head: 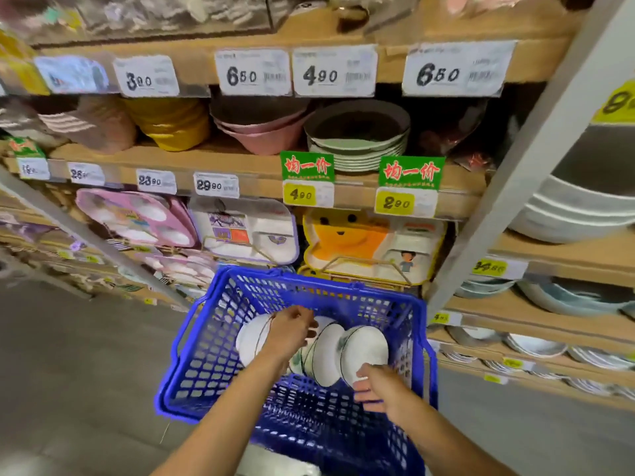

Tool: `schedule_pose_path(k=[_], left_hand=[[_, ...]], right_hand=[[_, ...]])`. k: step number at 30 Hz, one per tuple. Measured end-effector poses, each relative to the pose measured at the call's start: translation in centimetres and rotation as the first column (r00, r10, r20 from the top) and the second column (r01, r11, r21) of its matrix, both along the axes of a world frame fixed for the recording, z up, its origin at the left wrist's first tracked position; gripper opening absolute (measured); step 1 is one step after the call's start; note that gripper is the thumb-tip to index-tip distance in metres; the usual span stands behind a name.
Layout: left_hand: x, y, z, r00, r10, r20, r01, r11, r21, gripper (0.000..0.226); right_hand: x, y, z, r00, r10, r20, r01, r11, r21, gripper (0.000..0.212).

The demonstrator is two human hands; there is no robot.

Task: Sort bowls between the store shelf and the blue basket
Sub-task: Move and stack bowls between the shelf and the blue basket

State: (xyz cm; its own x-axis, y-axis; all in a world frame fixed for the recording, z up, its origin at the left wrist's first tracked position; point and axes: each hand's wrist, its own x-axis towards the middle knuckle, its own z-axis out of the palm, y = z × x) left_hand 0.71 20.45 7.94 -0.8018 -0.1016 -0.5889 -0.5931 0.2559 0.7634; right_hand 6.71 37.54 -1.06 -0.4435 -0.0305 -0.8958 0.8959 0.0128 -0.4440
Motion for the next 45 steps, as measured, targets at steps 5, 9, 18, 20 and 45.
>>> schedule_pose_path(k=[5, 9, 18, 20, 45], left_hand=[[-3.9, 2.2, -3.4, 0.954, -0.291, 0.067, 0.298, 0.946, -0.128, 0.019], [-5.9, 3.5, -6.5, 0.829, -0.545, 0.127, 0.559, 0.793, -0.244, 0.021], [-6.6, 5.9, -15.3, 0.583, -0.757, 0.296, 0.811, 0.515, -0.279, 0.058], [-6.5, 6.4, -17.4, 0.539, -0.784, 0.307, 0.836, 0.453, -0.311, 0.061], [-7.2, 2.9, -7.1, 0.726, -0.675, 0.129, 0.688, 0.710, -0.152, 0.058]], right_hand=[[-0.2, -0.7, -2.2, 0.977, -0.184, 0.106, 0.183, 0.983, 0.020, 0.023], [-0.2, -1.9, -4.1, 0.925, -0.359, 0.126, 0.355, 0.933, 0.050, 0.023], [0.1, -4.3, -10.4, 0.768, -0.616, 0.176, 0.588, 0.787, 0.190, 0.011], [-0.2, -3.6, -12.1, 0.766, -0.622, 0.160, 0.584, 0.779, 0.230, 0.018], [-2.7, -0.5, -1.8, 0.866, -0.455, -0.207, 0.495, 0.838, 0.229, 0.035]])
